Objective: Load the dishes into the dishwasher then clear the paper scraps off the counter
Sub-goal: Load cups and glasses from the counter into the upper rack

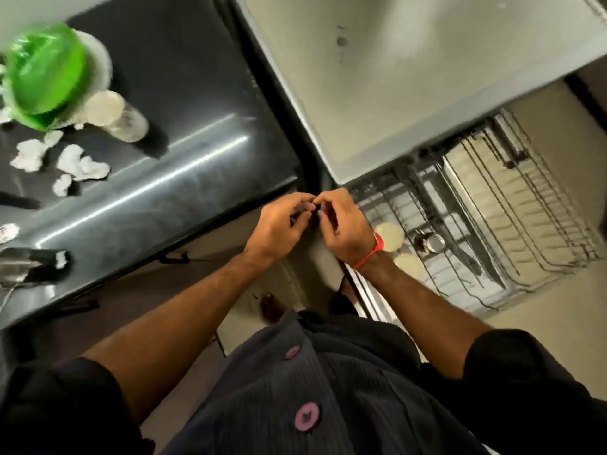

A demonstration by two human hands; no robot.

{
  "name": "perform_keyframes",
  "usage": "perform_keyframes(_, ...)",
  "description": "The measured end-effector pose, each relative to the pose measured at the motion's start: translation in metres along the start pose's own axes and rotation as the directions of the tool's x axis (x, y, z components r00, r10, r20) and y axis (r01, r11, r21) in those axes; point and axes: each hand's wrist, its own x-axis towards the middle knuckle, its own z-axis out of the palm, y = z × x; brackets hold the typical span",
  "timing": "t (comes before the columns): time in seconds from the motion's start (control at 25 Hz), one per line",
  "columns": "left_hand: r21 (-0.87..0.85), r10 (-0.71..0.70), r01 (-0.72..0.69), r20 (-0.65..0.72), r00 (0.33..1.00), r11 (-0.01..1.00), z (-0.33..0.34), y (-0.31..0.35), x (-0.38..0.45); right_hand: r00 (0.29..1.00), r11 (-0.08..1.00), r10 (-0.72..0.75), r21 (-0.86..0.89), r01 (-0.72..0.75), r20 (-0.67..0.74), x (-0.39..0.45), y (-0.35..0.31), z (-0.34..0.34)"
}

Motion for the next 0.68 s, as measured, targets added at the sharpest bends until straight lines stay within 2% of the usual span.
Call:
perform_keyframes(0.12, -0.018, -0.052, 0.049, -0.261, 0.964, 0.999, -0.061, -0.018, -0.033, 0.99, 0.988, -0.106, 0.123, 0.094, 0.094, 0.039, -0.057, 0.045)
perform_keyframes(0.24, -0.082, -0.158, 0.135, -0.473, 0.867, 0.987, -0.118, -0.04, -0.066, 0.967, 0.972, -0.142, 0.213, 0.095, 0.214, 0.069, -0.104, 0.095)
perform_keyframes(0.32, -0.09, -0.202, 0.183, -0.559, 0.804, 0.979, -0.152, -0.061, -0.086, 0.936, 0.975, -0.15, 0.206, 0.086, 0.317, 0.087, -0.131, 0.131)
perform_keyframes(0.4, -0.116, -0.247, 0.223, -0.61, 0.753, 0.968, -0.179, -0.08, -0.103, 0.909, 0.987, -0.137, 0.136, 0.09, 0.394, 0.11, -0.148, 0.161)
perform_keyframes(0.52, -0.155, -0.305, 0.268, -0.616, 0.726, 0.951, -0.204, -0.101, -0.113, 0.904, 0.991, -0.099, -0.036, 0.125, 0.416, 0.16, -0.155, 0.195)
perform_keyframes(0.68, -0.257, -0.367, 0.264, -0.579, 0.728, 0.93, -0.223, -0.113, -0.105, 0.893, 0.943, 0.172, -0.331, -0.027, 0.416, 0.225, -0.159, 0.221)
